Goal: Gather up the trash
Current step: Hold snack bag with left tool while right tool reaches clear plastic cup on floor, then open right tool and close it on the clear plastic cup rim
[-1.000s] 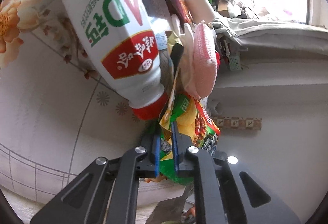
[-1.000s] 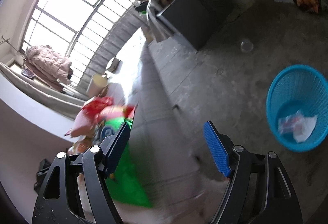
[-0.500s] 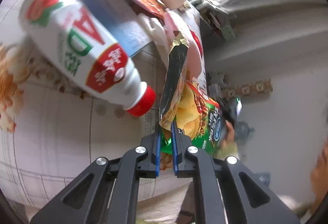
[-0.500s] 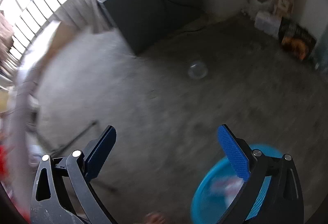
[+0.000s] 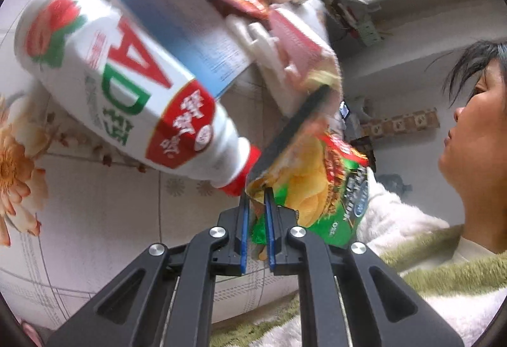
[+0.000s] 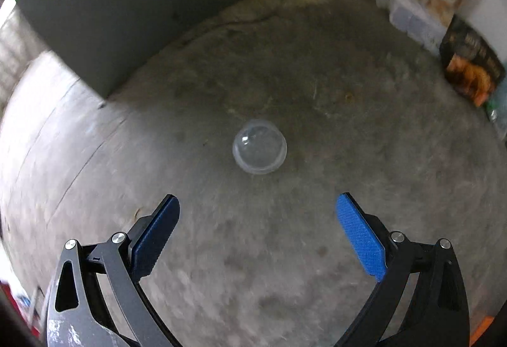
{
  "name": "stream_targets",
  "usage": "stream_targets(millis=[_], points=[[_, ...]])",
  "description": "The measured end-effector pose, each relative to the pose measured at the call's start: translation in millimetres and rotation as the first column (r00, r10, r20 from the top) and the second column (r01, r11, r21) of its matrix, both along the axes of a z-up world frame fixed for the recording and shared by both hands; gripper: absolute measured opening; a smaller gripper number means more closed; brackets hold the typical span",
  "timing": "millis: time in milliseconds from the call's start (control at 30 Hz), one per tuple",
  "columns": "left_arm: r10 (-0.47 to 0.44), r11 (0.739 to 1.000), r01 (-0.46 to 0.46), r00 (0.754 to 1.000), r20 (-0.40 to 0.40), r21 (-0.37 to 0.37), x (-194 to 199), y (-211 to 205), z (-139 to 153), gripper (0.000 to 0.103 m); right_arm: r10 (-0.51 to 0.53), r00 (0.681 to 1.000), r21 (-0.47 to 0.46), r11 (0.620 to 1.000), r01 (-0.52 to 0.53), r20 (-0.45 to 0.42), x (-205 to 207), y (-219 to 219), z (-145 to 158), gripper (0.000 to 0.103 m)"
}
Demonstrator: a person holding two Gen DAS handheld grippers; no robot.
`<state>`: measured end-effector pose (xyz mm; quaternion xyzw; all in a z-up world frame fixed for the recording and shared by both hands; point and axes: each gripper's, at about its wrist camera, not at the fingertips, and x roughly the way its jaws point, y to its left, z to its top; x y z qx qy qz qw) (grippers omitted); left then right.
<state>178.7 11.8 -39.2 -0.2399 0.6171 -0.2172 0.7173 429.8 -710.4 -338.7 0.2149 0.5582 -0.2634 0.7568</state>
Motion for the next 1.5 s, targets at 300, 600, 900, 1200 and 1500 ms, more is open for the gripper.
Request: stream_targets(millis=[300,600,900,1200,1500], points=[[0.040,0.998,-0.038,0.998,-0.042,0.052,5,-8,-6,0.002,-0.104,0.994,0.080,0.991,0.107,-0.043,51,-25,-59,0.079],[0.078,0.990,-0.067,0.993,-0.086,0.127,4,-5,-12,0.003,-0.141,0.983,0.051,0.988,0.147,-0.117,72,-36,-93,0.068],[0.075,0.988,-0.058,0.990,-0.116,0.144,13,-7,-19,0.005,-0.188,0.976,0.086,0.977,0.197,-0.111,76,-50,-109,0.050],[0.060,0.990,-0.047,0.993,-0.103,0.131,9,-3,-19,0.005,-0.197,0.977,0.101,0.974,0.204,-0.083,62,-45,-107,0.036],[-0.036,0.998,0.038,0.998,-0.046,0.041,7,6,-15,0.005,-0.206,0.976,0.202,0.955,0.216,-0.068,8,-30,-78,0.012]])
